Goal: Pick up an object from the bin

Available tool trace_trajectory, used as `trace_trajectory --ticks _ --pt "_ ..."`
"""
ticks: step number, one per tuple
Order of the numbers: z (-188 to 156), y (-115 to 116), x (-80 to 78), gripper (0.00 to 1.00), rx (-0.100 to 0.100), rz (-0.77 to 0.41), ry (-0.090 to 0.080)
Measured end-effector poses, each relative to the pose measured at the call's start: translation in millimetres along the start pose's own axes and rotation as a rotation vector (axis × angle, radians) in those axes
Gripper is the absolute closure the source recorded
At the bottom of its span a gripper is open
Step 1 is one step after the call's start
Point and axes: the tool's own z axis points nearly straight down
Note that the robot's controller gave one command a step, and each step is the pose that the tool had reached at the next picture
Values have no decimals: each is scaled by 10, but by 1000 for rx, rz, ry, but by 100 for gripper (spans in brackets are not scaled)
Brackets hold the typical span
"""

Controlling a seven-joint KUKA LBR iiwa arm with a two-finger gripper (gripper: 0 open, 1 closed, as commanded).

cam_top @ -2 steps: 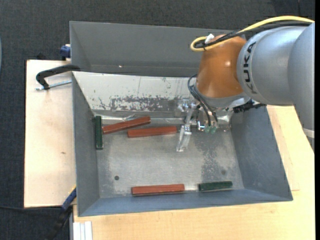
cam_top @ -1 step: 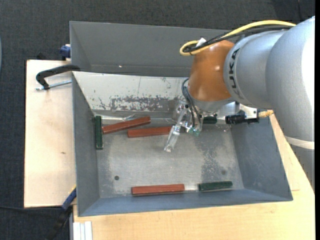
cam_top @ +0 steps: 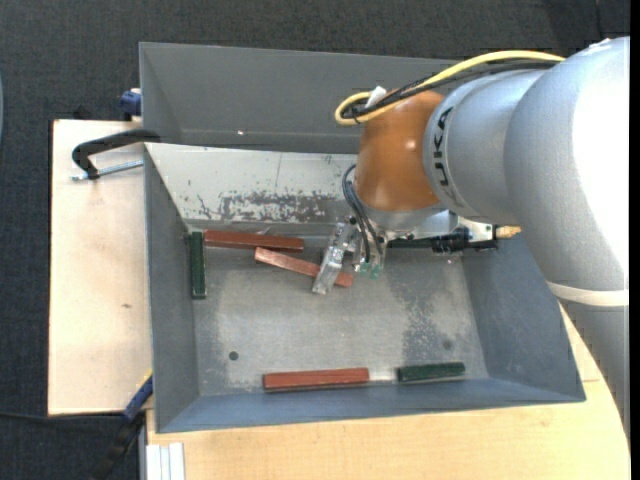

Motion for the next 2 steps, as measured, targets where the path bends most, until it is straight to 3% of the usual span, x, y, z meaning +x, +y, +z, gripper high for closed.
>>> trace_trajectory --ticks 1,2 --pt "0 0 0 100 0 0 0" --pt "-1372 337 225 100 -2 5 -5"
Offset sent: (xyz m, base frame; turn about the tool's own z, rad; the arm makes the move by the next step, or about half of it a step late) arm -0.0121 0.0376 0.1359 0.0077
